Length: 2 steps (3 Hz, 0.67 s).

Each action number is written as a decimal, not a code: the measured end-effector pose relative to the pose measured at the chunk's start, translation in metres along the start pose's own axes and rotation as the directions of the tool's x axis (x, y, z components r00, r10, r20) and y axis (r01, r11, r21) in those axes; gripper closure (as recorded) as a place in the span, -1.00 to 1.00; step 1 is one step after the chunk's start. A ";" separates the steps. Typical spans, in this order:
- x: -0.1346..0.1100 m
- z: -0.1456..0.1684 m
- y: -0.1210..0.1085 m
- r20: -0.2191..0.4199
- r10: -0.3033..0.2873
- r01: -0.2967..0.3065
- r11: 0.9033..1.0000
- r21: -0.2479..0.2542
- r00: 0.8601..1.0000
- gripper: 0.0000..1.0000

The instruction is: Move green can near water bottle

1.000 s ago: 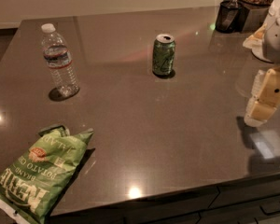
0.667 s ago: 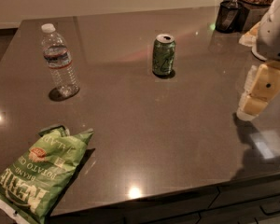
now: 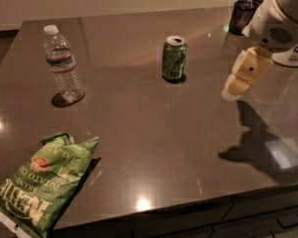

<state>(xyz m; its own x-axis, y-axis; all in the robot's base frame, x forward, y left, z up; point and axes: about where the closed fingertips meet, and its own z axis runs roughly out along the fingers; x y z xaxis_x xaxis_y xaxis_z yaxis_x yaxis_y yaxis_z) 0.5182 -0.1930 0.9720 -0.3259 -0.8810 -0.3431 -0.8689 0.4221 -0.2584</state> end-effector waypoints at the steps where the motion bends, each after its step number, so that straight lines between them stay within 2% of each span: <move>1: -0.019 0.020 -0.030 0.049 0.093 -0.095 0.995 0.041 0.994 -1.00; 2: -0.042 0.041 -0.052 0.105 0.151 -0.157 0.986 0.049 0.983 -1.00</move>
Offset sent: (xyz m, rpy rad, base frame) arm 0.1282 0.0468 -0.0188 0.2287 -0.0810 -0.1877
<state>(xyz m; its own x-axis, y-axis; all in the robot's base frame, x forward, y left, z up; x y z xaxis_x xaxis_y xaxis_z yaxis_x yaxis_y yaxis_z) 0.5924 -0.1692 0.9633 -0.4128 -0.7797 -0.4709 -0.7877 0.5651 -0.2452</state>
